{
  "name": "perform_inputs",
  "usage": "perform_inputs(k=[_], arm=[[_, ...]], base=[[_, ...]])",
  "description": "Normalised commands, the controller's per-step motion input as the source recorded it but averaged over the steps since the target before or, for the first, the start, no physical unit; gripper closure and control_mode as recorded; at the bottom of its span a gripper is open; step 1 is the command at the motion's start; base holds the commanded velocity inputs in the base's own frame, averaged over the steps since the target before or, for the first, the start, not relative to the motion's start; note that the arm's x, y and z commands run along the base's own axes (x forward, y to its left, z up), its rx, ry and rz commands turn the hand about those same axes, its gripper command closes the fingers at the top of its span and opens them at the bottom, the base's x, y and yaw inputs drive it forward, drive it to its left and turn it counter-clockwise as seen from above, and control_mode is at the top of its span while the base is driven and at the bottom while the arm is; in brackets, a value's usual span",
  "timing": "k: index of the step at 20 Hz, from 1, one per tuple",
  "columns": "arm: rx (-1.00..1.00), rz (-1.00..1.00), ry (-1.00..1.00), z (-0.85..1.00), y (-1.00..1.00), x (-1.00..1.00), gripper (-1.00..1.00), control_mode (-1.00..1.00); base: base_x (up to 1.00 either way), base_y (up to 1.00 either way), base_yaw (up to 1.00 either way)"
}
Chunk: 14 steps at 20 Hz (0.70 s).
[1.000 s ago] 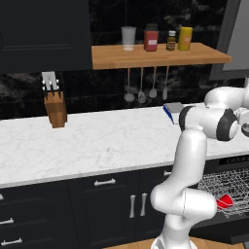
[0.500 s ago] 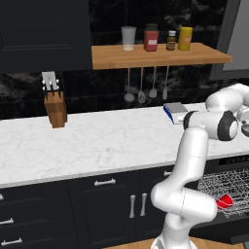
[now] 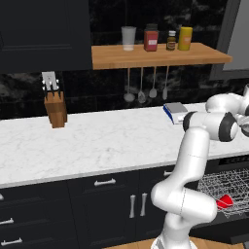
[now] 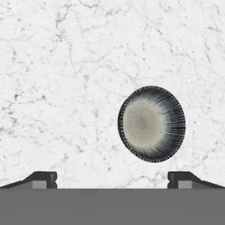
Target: Pick up the cup and bowl from the counter, place them in the dishwasher, and close the dishwasher door.
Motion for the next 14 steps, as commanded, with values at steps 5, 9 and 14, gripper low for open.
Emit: perform_inputs(k=[5, 9, 14], arm=[[0.0, 0.0, 0.0, -0.1, 0.0, 0.0, -1.0, -1.0], [0.0, 0.0, 0.0, -0.18, -0.01, 0.17, -1.0, -1.0], [0.03, 0.01, 0.0, -0.07, -0.33, 0.31, -1.0, -1.0]], base=[[0.0, 0.0, 0.0], [0.0, 0.0, 0.0], [0.0, 0.0, 0.0]])
